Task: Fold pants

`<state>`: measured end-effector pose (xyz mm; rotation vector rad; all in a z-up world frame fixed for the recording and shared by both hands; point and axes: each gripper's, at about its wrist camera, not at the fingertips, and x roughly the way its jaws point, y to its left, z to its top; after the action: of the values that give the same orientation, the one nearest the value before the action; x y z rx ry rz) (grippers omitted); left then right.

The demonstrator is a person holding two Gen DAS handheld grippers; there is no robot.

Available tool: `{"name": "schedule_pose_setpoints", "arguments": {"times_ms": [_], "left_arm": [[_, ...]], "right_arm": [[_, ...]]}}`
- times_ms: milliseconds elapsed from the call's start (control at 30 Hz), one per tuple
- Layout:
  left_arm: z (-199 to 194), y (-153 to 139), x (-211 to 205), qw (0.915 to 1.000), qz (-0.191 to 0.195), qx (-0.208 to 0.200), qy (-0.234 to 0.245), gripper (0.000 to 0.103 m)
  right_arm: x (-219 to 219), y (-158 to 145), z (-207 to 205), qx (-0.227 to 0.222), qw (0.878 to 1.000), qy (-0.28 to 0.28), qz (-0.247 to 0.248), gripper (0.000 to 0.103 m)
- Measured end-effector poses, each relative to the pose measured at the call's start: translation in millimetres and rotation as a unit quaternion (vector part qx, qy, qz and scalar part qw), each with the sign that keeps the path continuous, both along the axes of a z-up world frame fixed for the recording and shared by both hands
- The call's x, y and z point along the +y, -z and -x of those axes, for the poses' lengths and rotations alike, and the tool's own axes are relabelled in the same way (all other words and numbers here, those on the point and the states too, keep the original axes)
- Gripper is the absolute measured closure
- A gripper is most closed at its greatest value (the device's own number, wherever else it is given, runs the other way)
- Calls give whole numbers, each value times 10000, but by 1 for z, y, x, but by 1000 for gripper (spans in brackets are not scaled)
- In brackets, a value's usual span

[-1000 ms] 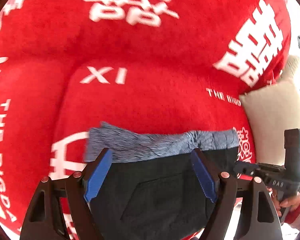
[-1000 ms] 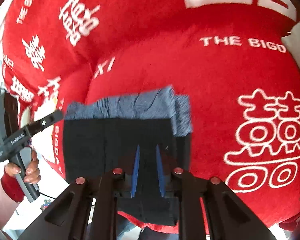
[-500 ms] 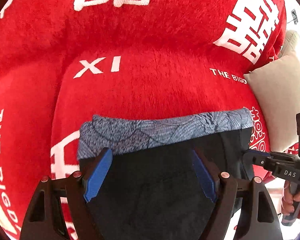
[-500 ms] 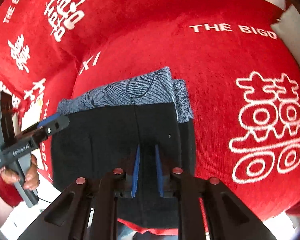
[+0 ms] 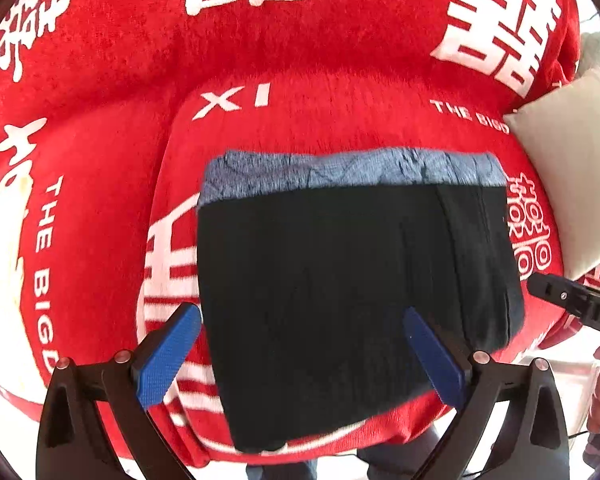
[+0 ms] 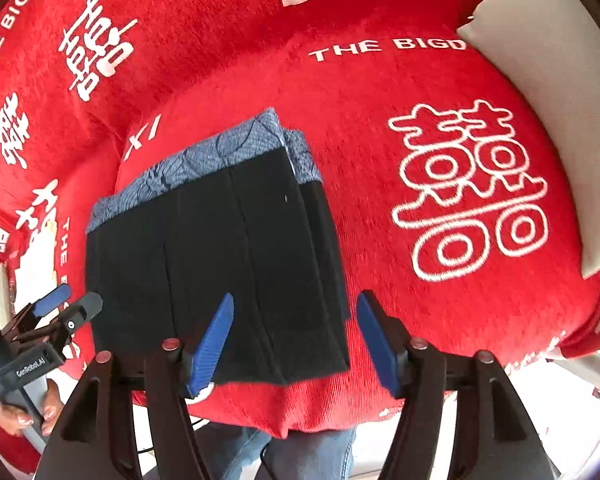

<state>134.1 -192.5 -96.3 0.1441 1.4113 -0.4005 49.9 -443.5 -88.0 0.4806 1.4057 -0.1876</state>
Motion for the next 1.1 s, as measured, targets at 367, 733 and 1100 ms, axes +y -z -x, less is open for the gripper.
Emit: {"name": "schedule_pose_setpoints", "arguments": {"times_ms": [367,733,1100], "left_arm": [[34,-35,6,9981,-617,4,51,1],[54,-71,22,9970,-755,-145,-78,1],[66,-96,29,9967,-761,-256,-124,1]], "right_arm": [[47,-41,22,-5,9987,-255,438,3],[85,-75,22,-10,9971,-362,663,0],[93,-99,32,40,9961,-399,784,0]]}}
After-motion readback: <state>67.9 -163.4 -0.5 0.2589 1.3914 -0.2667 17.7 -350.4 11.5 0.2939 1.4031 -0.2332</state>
